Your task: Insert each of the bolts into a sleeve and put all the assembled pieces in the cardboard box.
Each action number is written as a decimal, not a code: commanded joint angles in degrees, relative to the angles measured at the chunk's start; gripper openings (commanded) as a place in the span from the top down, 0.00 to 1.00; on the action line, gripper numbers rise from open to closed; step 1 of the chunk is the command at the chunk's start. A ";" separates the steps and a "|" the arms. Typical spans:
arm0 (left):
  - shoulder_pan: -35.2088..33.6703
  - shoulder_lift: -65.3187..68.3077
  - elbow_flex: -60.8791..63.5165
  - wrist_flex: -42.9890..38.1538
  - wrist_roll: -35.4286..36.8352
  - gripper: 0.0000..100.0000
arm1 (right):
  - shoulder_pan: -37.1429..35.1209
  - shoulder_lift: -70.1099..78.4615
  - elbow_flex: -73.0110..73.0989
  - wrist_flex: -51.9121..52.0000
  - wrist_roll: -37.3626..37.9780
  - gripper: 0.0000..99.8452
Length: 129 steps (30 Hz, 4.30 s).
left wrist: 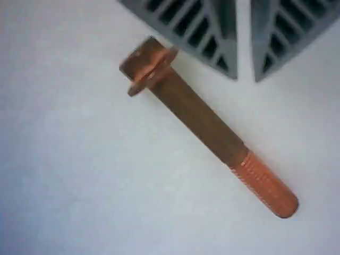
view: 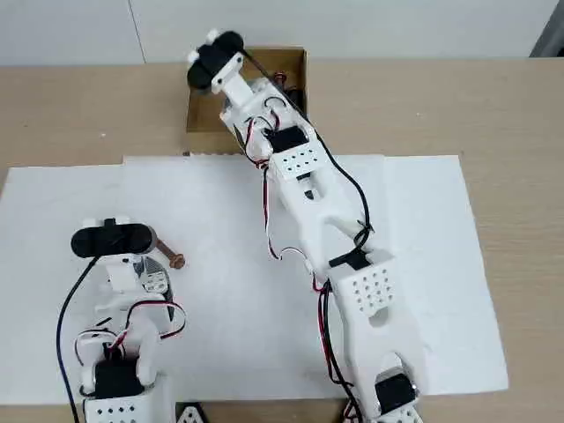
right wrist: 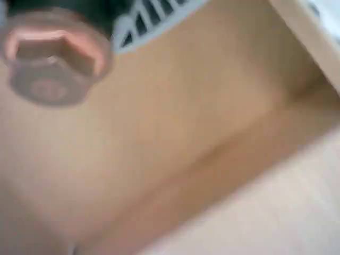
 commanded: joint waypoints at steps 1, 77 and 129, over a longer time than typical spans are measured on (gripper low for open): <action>0.09 -0.44 -0.22 -0.26 -0.26 0.99 | -0.13 -0.57 -4.40 -0.04 0.70 0.86; -0.18 -0.53 -0.13 -0.26 -0.18 0.99 | 5.76 -8.31 -3.96 65.45 41.67 0.85; -0.26 -0.35 -0.57 -0.70 -1.05 0.99 | 4.09 -34.24 -3.25 67.74 3.43 1.00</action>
